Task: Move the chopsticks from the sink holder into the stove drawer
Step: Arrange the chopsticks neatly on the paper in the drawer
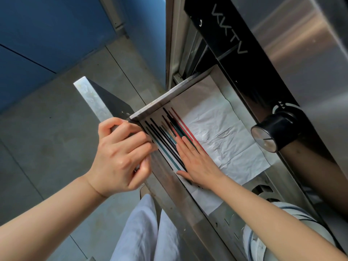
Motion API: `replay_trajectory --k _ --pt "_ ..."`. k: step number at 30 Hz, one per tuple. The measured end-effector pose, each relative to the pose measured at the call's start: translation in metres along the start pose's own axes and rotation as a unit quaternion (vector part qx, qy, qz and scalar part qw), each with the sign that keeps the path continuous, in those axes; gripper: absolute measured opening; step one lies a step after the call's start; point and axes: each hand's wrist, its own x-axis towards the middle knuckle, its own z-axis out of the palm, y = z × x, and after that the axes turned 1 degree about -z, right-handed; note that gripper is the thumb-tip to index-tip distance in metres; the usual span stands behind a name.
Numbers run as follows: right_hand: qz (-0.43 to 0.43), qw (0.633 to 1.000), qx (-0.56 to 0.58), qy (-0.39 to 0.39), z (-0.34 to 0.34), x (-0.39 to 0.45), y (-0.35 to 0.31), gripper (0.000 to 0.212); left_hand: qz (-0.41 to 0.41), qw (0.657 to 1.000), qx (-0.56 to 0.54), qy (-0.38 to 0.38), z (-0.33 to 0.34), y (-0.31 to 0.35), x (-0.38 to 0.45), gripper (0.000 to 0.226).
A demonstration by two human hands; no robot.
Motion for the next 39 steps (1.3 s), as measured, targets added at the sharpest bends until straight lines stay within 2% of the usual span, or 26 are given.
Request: replay_trajectory --k 4,7,14,20,26,32,35,39 --pt "-0.021 1.0 0.003 0.021 0.003 -0.003 -0.002 0.077 0.003 0.999 0.03 -0.016 -0.002 -0.001 0.0 0.032" --pt "-0.039 0.999 0.004 0.001 0.005 0.005 -0.007 0.075 0.005 0.999 0.035 -0.029 -0.005 -0.002 0.001 0.031" --pt "0.014 0.999 0.016 0.024 0.001 0.026 -0.019 0.07 0.032 0.997 0.019 -0.069 -0.013 -0.005 0.001 0.032" --pt "-0.057 0.998 0.016 0.036 0.011 -0.002 -0.017 0.06 0.056 0.996 0.036 -0.063 -0.012 -0.008 -0.001 0.034" --pt "-0.038 0.999 0.024 0.0 0.006 0.022 -0.022 0.063 0.052 0.996 0.033 -0.06 -0.008 -0.008 -0.003 0.038" --pt "0.016 0.998 0.035 0.045 0.004 0.003 -0.019 0.066 0.051 0.997 0.034 -0.052 -0.007 -0.008 -0.002 0.039" --pt "0.025 0.999 0.025 0.023 0.012 -0.007 -0.011 0.068 0.045 0.998 0.031 -0.037 -0.005 -0.006 -0.002 0.04" --pt "0.022 1.0 0.005 0.015 0.005 0.02 -0.008 0.069 0.05 0.998 0.035 -0.027 -0.003 -0.008 -0.003 0.039"
